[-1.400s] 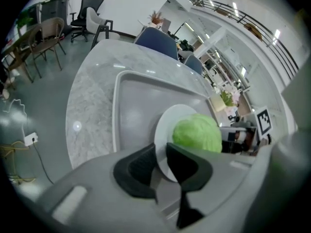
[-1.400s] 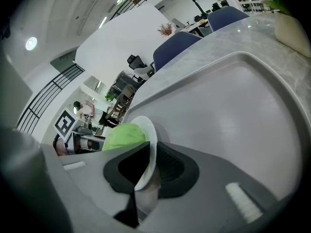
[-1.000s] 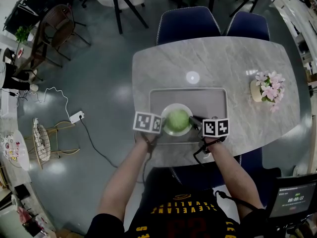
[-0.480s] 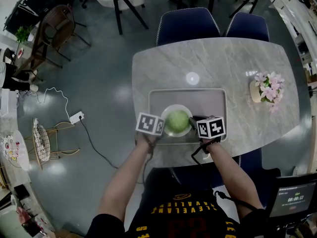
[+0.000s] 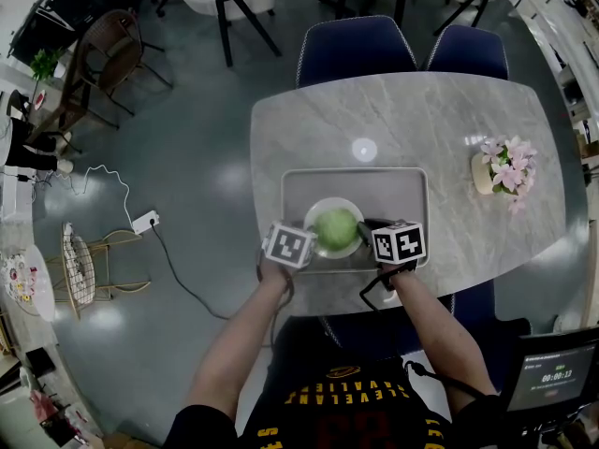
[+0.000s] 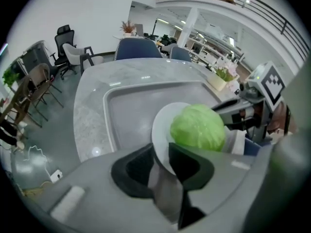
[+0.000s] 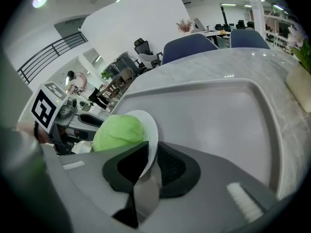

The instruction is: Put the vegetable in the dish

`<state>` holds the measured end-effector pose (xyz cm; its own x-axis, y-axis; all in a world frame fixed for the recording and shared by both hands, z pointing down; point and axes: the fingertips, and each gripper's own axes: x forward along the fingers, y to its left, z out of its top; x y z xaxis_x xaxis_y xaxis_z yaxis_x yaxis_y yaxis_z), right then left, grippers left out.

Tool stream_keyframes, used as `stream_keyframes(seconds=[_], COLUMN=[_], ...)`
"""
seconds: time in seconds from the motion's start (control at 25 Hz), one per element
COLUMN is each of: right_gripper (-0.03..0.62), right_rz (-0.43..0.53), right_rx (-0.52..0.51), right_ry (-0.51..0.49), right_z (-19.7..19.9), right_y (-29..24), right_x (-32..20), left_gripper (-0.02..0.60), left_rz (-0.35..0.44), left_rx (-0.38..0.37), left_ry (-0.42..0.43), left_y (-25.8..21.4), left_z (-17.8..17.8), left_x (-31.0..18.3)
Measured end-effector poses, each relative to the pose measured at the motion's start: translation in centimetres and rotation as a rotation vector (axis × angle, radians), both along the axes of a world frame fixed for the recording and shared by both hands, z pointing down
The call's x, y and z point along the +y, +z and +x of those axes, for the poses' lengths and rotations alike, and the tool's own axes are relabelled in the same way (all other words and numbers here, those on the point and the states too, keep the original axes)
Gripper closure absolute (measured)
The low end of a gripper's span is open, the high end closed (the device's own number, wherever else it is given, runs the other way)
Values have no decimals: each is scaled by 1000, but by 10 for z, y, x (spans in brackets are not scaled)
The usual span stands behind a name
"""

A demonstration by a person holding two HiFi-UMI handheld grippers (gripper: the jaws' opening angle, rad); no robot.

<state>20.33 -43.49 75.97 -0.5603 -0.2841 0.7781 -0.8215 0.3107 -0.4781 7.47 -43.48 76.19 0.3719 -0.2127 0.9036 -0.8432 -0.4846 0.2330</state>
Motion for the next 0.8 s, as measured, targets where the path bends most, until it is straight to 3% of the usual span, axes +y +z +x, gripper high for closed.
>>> stream_keyframes(seconds=[0.28,0.8], right_gripper=[533,534], right_rz=[2,29], right_rx=[2,1], right_ry=[3,24], right_z=[-2,-7], right_y=[-5,-15], right_x=[0,7], left_gripper=[506,522], left_rz=[-9,-14], left_rx=[123,139], left_ry=[-91,-117], left_y=[-8,-18], left_z=[1,-7], left_x=[3,15])
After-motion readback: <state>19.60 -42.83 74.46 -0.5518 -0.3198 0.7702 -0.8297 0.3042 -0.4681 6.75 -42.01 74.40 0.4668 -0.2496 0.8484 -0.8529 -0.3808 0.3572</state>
